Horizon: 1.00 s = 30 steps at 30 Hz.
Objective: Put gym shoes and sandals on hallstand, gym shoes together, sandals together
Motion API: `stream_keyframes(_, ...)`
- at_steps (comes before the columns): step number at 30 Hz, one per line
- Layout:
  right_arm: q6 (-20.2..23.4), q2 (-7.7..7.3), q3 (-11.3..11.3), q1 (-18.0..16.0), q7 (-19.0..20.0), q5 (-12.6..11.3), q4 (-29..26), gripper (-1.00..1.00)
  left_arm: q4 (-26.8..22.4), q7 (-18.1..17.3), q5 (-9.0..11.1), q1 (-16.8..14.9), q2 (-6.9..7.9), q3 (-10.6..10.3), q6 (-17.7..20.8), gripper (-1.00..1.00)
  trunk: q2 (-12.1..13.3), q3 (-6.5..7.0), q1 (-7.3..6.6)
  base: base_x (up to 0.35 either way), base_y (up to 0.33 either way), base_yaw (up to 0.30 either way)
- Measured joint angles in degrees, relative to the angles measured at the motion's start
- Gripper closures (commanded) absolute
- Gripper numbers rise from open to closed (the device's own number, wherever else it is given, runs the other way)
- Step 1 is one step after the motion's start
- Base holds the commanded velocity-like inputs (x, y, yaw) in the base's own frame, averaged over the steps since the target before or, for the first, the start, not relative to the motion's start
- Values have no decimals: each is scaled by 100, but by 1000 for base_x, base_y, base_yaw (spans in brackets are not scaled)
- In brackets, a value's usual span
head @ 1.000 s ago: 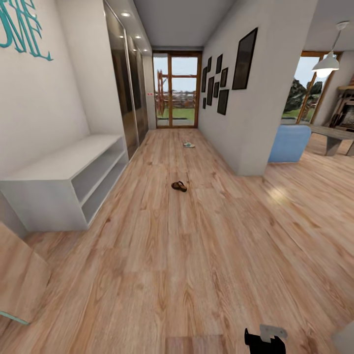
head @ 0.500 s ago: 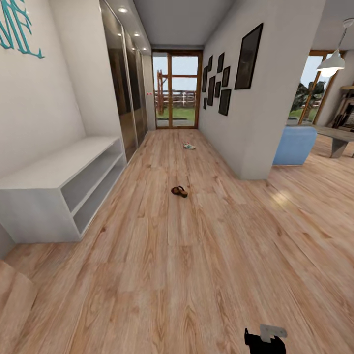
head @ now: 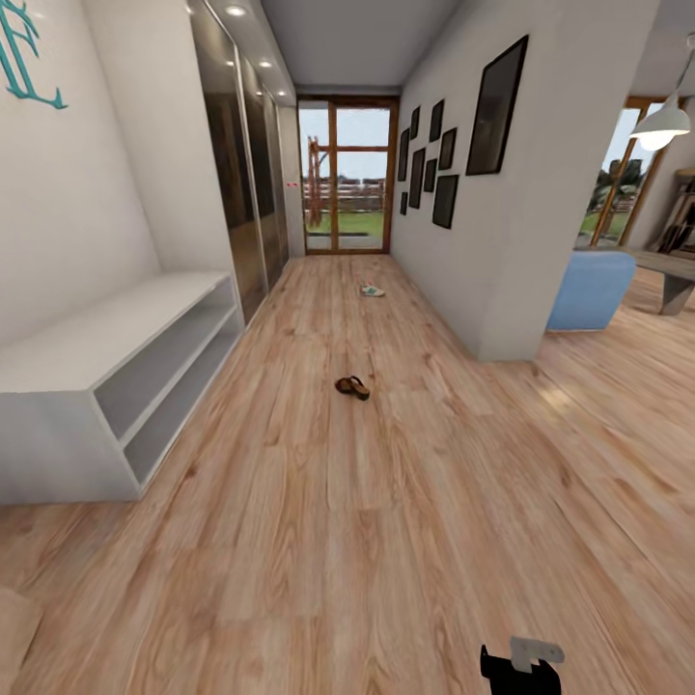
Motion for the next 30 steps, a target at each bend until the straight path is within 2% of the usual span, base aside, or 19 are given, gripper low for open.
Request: stream_keyframes(30, 0, 9, 0, 1, -1, 0, -3, -100, 0, -5, 0, 2, 0, -9, -4, -100, 0, 0, 0, 338, 0, 0)
